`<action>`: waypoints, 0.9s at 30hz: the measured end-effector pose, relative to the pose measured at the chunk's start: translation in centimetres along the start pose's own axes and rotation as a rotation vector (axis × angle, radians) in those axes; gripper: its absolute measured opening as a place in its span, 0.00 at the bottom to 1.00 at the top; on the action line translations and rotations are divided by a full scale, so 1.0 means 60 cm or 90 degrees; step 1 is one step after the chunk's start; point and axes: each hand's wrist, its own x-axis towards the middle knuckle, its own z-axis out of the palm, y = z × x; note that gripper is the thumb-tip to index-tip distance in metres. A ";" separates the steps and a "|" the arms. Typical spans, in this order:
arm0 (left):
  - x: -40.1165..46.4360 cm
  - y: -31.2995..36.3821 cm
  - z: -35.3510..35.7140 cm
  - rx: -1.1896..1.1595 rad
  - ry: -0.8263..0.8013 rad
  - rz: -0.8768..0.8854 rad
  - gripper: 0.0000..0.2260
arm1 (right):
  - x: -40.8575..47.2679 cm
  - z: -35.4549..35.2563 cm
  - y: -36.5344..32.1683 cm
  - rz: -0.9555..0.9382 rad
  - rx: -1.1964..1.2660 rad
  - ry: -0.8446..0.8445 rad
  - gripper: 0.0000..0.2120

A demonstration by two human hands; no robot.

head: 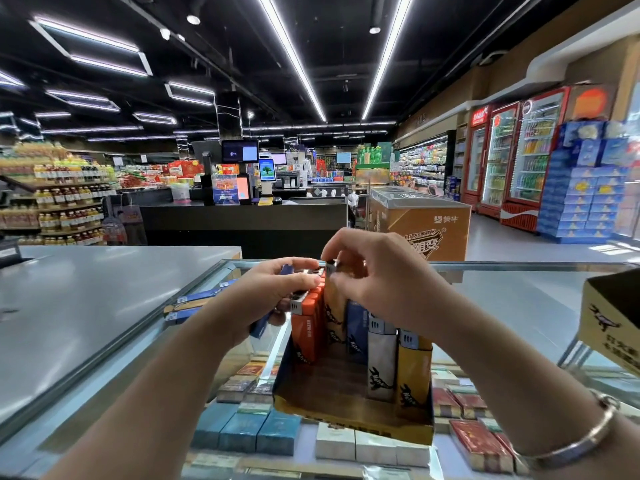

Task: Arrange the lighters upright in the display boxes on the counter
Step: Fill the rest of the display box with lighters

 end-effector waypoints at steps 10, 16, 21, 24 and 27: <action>0.000 0.001 0.001 0.005 -0.007 -0.014 0.21 | 0.009 0.003 -0.002 0.054 -0.047 -0.187 0.09; -0.001 0.001 0.000 0.021 0.003 -0.013 0.20 | 0.010 0.001 0.001 0.085 -0.089 -0.219 0.14; 0.003 0.011 0.000 -0.150 0.098 -0.014 0.13 | 0.005 -0.004 0.000 0.115 -0.071 -0.242 0.15; 0.003 0.017 -0.009 -0.229 0.135 0.012 0.15 | 0.005 -0.004 -0.001 0.115 -0.062 -0.241 0.15; 0.002 0.018 -0.013 -0.274 0.147 0.005 0.17 | 0.004 -0.003 0.001 0.109 -0.068 -0.219 0.14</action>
